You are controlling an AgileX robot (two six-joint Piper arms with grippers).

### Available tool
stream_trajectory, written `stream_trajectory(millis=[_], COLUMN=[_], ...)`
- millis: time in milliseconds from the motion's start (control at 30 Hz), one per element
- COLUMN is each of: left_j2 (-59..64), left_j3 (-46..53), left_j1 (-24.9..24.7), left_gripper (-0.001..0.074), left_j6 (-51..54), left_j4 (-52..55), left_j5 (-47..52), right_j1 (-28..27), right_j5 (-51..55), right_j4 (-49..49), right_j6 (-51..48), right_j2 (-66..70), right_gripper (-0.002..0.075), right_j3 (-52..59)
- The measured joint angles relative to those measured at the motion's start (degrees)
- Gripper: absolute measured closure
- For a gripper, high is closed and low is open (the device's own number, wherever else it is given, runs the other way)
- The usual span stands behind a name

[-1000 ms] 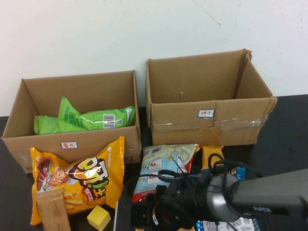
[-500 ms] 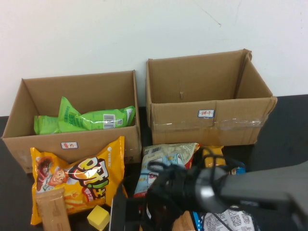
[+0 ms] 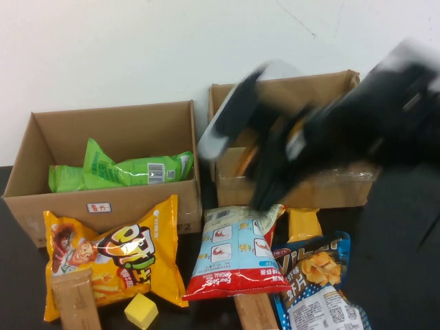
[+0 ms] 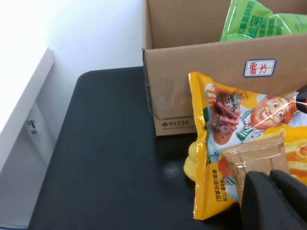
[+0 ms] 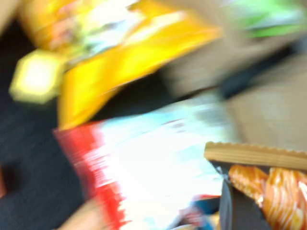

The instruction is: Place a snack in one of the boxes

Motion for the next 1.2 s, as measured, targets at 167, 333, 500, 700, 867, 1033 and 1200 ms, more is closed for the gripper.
stream_trajectory(millis=[167, 333, 500, 700, 867, 1033, 1200], left_j2=[0.00, 0.00, 0.00, 0.00, 0.00, 0.00, 0.00], left_j3=[0.00, 0.00, 0.00, 0.00, 0.00, 0.00, 0.00], left_j1=[0.00, 0.00, 0.00, 0.00, 0.00, 0.00, 0.00], left_gripper=[0.0738, 0.0738, 0.0738, 0.0738, 0.0738, 0.0738, 0.0738], left_j6=[0.00, 0.00, 0.00, 0.00, 0.00, 0.00, 0.00], left_j4=[0.00, 0.00, 0.00, 0.00, 0.00, 0.00, 0.00], left_j5=[0.00, 0.00, 0.00, 0.00, 0.00, 0.00, 0.00], right_j1=[-12.23, -19.13, -21.63, -21.86, -21.86, -21.86, -21.86], right_j5=[-4.28, -4.56, 2.97, 12.92, 18.89, 24.00, 23.28], right_j4=[3.14, 7.33, 8.02, 7.78, 9.26, 11.56, 14.06], right_j6=[1.72, 1.72, 1.72, 1.72, -0.18, -3.60, -4.93], right_j2=[0.89, 9.46, 20.12, 22.48, 16.66, 5.93, -7.37], right_gripper=[0.0487, 0.0372, 0.0258, 0.0283, 0.0609, 0.0712, 0.0724], right_j3=[-6.30, -15.47, -25.64, -34.66, -37.31, -37.43, -33.46])
